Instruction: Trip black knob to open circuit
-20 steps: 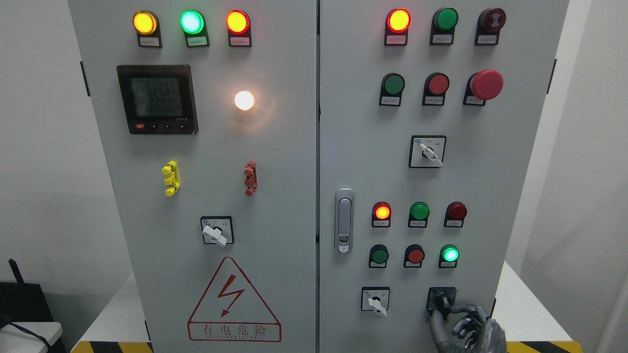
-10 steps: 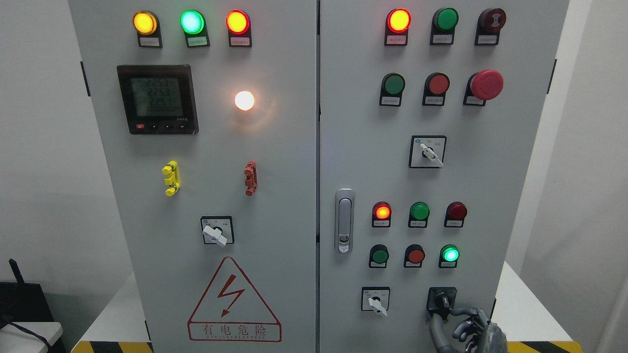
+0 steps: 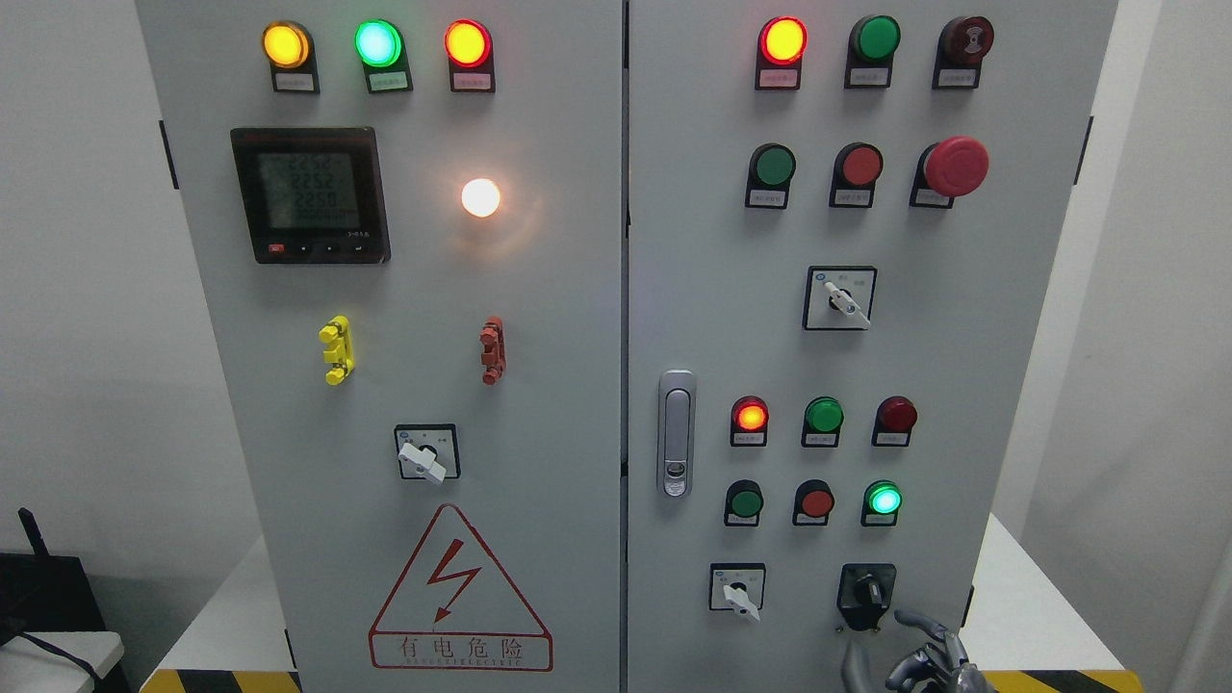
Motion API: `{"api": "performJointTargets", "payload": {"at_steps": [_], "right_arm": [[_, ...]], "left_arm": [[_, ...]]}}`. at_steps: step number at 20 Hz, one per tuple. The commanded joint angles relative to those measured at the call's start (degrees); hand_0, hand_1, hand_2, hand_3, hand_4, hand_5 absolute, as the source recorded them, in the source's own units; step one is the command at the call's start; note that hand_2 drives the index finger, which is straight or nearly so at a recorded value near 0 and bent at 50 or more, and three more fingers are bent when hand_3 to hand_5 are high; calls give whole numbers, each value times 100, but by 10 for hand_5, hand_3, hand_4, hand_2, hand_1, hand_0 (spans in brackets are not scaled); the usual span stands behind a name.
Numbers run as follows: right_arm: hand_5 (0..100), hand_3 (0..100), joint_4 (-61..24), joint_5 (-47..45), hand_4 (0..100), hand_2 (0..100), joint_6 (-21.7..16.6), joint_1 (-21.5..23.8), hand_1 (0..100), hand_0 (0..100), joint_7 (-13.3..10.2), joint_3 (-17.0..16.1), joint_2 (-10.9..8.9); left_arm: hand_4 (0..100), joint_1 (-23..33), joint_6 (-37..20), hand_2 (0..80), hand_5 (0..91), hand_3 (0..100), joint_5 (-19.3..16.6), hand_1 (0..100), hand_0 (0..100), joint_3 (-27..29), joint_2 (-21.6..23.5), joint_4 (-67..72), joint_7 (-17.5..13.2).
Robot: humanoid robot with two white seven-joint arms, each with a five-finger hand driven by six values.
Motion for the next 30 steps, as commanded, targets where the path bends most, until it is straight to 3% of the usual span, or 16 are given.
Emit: {"api": "performJointTargets", "payload": {"at_steps": [1, 2, 4, 6, 7, 8, 10, 13, 21, 30], "right_arm": [[734, 679, -316, -45, 684, 273, -286, 597, 617, 129, 22, 164, -78], [692, 647, -360, -54, 663, 279, -418, 721, 508, 137, 22, 181, -87], [633, 607, -370, -62, 631, 282, -725, 923, 420, 136, 162, 217, -96], [573, 551, -405, -219, 580, 233, -1111, 1099, 376, 135, 486, 234, -113], [510, 487, -457, -421, 520, 156, -1340, 1178, 335, 124, 749, 243, -139], [430, 399, -518, -614, 435, 79, -1490, 1275, 294, 102, 995, 252, -174], [382, 327, -589, -757, 373, 26, -1640, 1520, 255, 78, 1418, 252, -262], [298, 231, -668, -879, 276, 0, -1824, 1714, 137, 14, 1709, 243, -429], [267, 199, -1152, -1134, 245, 0, -2106, 2312, 137, 0, 1824, 225, -675], [221, 180, -1257, -1381, 215, 0, -2098, 2251, 128, 0, 1859, 155, -825]], "left_arm": [[0, -44, 2, 0, 0, 0, -193, 389, 120, 0, 0, 0, 4], [0, -44, 2, 0, 0, 0, -193, 389, 120, 0, 0, 0, 4], [0, -44, 2, 0, 0, 0, -193, 389, 120, 0, 0, 0, 4], [0, -44, 2, 0, 0, 0, -193, 389, 120, 0, 0, 0, 4], [0, -44, 2, 0, 0, 0, -185, 389, 120, 0, 0, 0, 4], [0, -44, 2, 0, 0, 0, -193, 389, 120, 0, 0, 0, 4], [0, -44, 2, 0, 0, 0, -193, 389, 120, 0, -8, 0, 4], [0, -44, 2, 0, 0, 0, -185, 389, 120, 0, 0, 0, 4], [0, -44, 2, 0, 0, 0, -193, 389, 120, 0, 0, 0, 4], [0, -44, 2, 0, 0, 0, -185, 389, 120, 0, 0, 0, 4]]}}
